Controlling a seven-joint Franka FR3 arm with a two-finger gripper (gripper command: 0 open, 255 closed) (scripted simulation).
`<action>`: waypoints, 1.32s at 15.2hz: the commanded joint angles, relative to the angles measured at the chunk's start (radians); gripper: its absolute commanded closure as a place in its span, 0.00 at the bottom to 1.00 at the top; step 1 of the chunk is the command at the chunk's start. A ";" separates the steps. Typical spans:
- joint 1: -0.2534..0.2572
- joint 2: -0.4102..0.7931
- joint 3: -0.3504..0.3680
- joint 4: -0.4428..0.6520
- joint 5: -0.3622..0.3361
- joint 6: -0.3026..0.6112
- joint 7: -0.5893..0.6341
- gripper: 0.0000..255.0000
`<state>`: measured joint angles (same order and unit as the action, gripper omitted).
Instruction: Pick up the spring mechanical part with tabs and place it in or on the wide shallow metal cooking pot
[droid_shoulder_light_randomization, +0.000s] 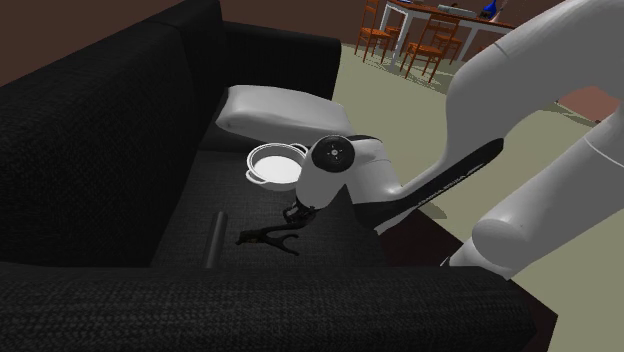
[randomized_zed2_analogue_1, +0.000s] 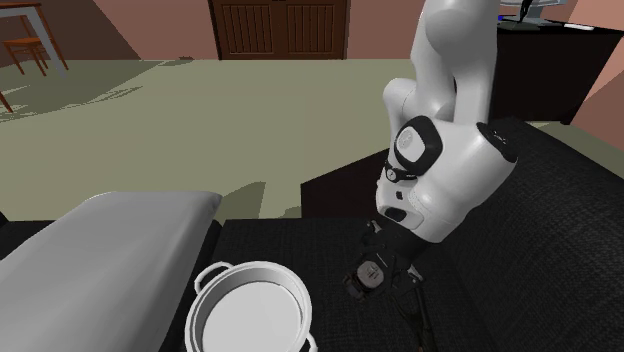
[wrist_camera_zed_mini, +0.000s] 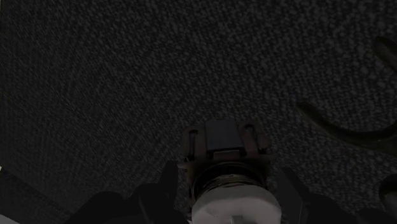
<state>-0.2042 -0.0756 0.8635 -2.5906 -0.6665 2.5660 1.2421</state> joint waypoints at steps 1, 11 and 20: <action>-0.001 0.001 -0.001 -0.002 0.000 0.000 0.000 1.00; 0.071 -0.127 -0.049 -0.003 0.216 -0.044 -0.183 1.00; 0.160 -0.244 -0.130 0.026 0.376 -0.145 -0.336 1.00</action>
<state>-0.0515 -0.3091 0.7432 -2.5702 -0.3041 2.4331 0.9228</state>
